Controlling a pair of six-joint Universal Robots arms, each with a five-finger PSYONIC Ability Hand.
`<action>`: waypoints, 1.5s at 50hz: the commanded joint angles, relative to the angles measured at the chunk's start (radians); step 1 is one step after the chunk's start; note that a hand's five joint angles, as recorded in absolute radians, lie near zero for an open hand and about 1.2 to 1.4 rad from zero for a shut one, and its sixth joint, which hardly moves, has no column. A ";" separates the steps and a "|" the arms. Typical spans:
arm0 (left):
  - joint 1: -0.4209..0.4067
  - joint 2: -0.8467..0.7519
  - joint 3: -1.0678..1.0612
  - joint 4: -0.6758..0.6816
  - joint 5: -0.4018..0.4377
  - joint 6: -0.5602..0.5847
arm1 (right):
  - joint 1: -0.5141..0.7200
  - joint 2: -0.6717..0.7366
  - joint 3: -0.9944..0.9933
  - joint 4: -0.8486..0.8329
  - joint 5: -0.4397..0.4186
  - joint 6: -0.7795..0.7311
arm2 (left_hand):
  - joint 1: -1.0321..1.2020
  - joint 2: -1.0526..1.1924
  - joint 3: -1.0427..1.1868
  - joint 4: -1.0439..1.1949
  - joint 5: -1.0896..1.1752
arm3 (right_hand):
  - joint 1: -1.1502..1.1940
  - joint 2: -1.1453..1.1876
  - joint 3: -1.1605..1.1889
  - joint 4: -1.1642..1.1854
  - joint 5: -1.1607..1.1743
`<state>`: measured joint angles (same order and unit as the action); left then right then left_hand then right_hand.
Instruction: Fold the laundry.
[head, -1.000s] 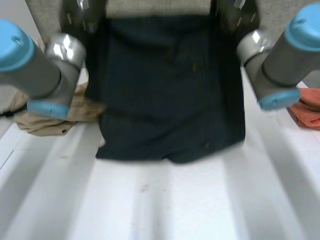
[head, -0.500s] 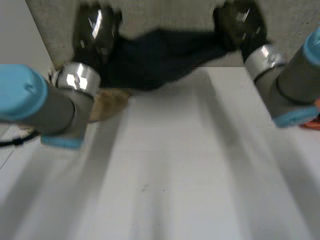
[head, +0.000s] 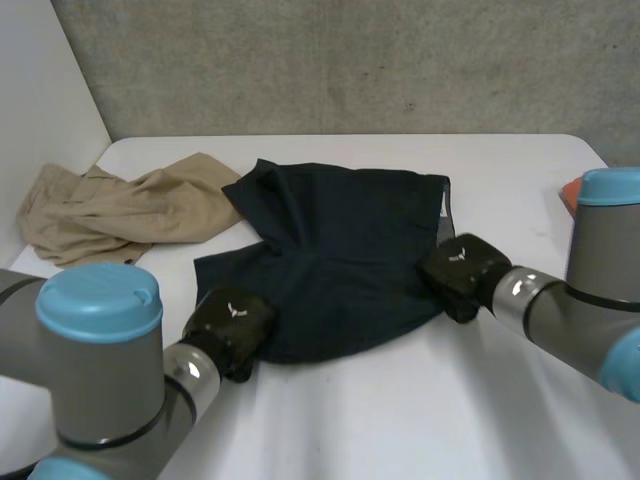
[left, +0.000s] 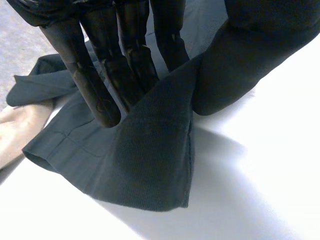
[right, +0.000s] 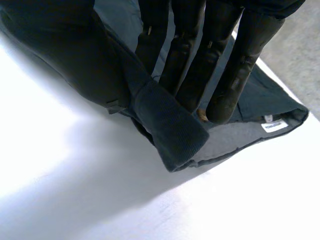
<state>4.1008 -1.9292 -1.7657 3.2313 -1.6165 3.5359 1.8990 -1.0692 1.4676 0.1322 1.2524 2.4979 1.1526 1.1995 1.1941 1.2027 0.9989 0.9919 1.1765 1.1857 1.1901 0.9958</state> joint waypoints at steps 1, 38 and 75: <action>-0.059 0.113 -0.096 -0.168 0.006 -0.003 | -0.044 -0.166 0.189 0.130 -0.008 -0.154 | 0.244 0.197 0.202 0.194 0.223 | 0.404 0.220 0.211 0.206 0.226; 0.184 -0.213 0.428 0.117 0.250 0.005 | -0.201 -0.308 0.431 0.156 -0.142 -0.263 | -0.519 -0.566 -0.561 -0.569 -0.540 | 0.404 0.220 0.211 0.206 0.226; 0.207 -0.455 0.545 0.047 0.161 0.210 | -0.205 -0.275 0.456 0.083 -0.142 -0.248 | -0.003 -0.050 -0.045 -0.053 -0.024 | 0.404 0.220 0.211 0.206 0.226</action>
<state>4.3061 -2.3797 -1.2220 3.2796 -1.4521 3.7401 1.6953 -1.3501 1.9207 0.2176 1.1105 2.2503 0.7050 0.7000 0.7001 0.6983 0.5238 0.9920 1.1765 1.1857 1.1905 0.9969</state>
